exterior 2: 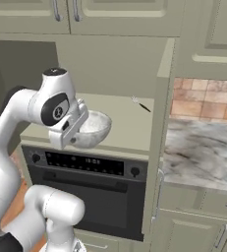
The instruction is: Pick the mug and place it in the sink. Pick the bowl and place it in the open cabinet and then close the cabinet.
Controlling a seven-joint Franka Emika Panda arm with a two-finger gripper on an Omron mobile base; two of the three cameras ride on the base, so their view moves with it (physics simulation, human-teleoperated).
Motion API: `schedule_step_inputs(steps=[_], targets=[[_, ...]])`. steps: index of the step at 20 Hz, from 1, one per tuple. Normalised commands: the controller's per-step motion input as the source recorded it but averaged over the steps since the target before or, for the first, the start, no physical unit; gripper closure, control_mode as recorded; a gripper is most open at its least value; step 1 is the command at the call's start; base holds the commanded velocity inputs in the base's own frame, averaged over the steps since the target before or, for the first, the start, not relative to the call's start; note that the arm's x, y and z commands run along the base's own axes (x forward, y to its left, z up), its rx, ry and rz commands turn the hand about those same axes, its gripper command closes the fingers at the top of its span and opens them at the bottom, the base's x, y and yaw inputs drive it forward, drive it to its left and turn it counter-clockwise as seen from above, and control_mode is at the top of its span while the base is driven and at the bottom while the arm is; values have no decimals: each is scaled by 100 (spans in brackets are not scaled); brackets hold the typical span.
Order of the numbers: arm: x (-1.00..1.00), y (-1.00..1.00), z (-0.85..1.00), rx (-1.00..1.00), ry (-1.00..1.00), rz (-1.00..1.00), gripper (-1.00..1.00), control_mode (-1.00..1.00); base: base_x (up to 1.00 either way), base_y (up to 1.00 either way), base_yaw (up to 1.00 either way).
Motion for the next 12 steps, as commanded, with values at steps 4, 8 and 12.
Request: schedule_step_inputs(steps=[4,8,12], targets=[[16,0,-1,-4,-11,13,100,-100,0,0,0],[27,0,-1,-1,-4,13,100,-100,0,0,0],[36,0,0,0,4,5,100,-100,0,0,0]])
